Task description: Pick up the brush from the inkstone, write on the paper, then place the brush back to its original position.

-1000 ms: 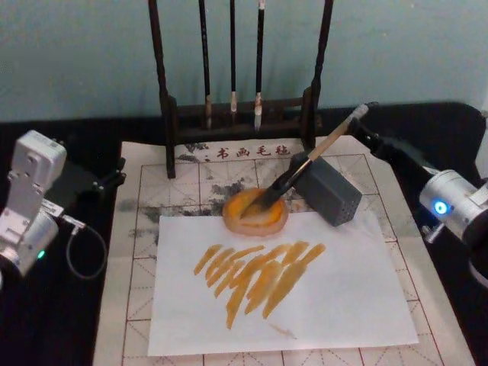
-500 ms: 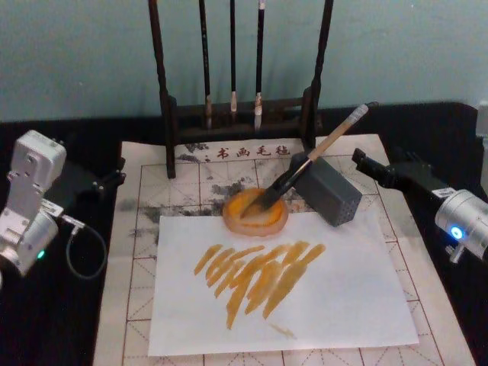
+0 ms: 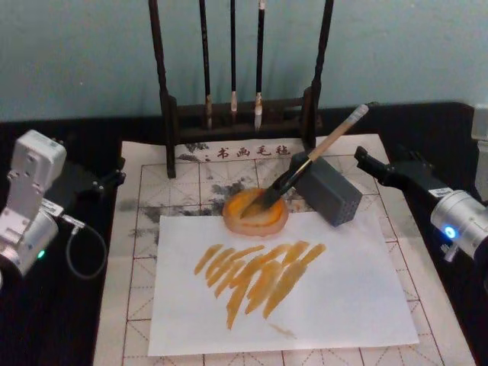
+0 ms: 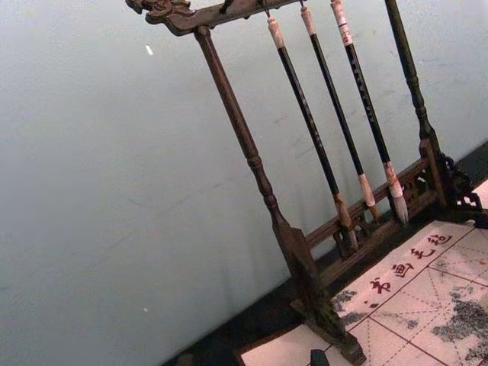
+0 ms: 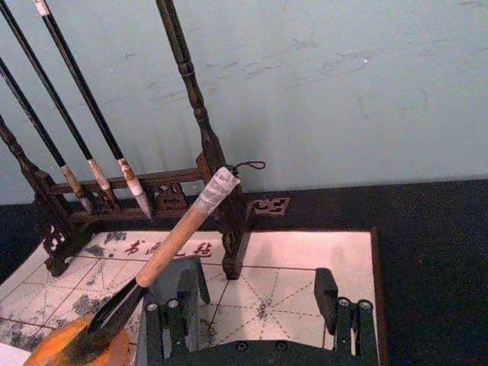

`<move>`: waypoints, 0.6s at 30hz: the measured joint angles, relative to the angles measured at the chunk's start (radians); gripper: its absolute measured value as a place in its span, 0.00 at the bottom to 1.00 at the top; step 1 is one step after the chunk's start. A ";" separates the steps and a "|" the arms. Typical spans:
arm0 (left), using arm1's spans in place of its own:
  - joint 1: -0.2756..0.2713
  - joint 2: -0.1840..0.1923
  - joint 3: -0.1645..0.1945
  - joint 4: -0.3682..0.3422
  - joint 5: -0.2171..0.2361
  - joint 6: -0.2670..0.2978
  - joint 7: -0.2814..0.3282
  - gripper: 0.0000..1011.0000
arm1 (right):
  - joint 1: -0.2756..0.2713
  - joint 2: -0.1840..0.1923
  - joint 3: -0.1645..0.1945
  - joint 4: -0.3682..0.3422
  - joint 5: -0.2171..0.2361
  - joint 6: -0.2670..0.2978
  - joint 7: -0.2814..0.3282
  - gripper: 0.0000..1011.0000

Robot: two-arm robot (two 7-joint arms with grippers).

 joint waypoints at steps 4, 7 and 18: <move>0.000 0.000 0.000 0.000 0.000 0.000 0.000 0.99 | 0.000 0.002 -0.001 -0.001 0.000 0.000 0.001 0.99; 0.000 0.000 0.000 0.000 0.000 0.000 0.000 0.99 | 0.000 0.003 -0.001 -0.001 0.000 0.000 0.001 0.99; 0.000 0.000 0.000 0.000 0.000 0.000 0.000 0.99 | 0.000 0.005 -0.003 -0.003 0.002 0.000 0.004 0.99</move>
